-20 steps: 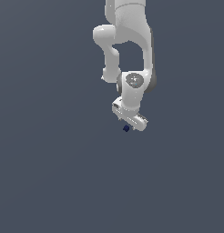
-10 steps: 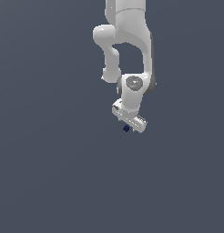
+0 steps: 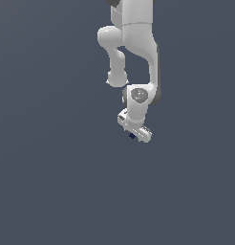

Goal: Pick up the object and move it to a goal position.

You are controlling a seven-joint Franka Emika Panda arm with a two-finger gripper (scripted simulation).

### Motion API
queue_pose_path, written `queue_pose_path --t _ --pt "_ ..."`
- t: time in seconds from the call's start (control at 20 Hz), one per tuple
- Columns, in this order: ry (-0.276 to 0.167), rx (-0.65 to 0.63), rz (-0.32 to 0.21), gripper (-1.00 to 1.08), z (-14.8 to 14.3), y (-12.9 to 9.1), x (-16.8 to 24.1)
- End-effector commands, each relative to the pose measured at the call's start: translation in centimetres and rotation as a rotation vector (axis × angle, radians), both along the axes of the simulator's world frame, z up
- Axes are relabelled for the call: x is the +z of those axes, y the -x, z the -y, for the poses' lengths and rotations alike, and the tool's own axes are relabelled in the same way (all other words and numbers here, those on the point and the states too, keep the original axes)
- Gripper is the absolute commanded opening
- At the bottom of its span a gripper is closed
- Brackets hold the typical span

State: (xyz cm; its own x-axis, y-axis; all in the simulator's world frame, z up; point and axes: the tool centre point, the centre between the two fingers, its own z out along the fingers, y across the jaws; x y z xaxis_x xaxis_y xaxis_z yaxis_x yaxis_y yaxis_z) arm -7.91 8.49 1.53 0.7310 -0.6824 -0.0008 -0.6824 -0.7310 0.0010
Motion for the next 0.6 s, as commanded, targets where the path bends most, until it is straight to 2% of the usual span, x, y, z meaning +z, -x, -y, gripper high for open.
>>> queue_pose_path --t 0.0,0.05,0.55 --pt "0.000 0.000 0.001 1.00 -0.02 -0.06 -0.22" --pt "0.000 0.000 0.001 -1.00 -0.02 -0.06 -0.22" --pt "0.000 0.000 0.001 -1.00 -0.02 -0.06 -0.21"
